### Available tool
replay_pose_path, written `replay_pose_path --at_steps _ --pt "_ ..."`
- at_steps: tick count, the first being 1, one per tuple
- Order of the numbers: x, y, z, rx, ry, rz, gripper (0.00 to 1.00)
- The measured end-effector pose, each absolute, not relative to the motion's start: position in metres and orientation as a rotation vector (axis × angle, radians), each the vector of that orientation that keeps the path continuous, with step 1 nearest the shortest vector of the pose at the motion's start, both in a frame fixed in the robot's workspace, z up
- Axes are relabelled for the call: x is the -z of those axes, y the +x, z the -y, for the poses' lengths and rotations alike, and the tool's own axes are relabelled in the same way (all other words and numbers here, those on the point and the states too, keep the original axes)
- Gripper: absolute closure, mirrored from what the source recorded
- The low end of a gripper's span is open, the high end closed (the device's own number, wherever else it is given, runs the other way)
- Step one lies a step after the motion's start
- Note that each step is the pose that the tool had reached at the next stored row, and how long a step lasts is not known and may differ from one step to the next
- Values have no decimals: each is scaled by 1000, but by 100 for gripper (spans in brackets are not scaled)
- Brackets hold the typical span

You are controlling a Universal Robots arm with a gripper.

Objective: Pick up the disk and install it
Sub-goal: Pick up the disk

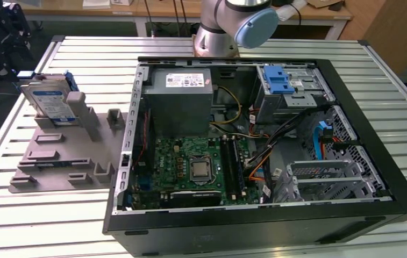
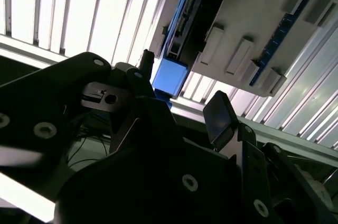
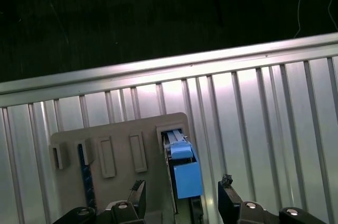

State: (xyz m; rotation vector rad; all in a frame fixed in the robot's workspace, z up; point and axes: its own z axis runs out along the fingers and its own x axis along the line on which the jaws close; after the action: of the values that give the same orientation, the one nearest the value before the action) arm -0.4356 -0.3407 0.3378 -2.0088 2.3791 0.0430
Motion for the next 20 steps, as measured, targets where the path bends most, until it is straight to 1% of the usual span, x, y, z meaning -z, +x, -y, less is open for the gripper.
replay_pose_path --at_steps 20 --pt "-325 -438 341 -42 -2059 -2338 35"
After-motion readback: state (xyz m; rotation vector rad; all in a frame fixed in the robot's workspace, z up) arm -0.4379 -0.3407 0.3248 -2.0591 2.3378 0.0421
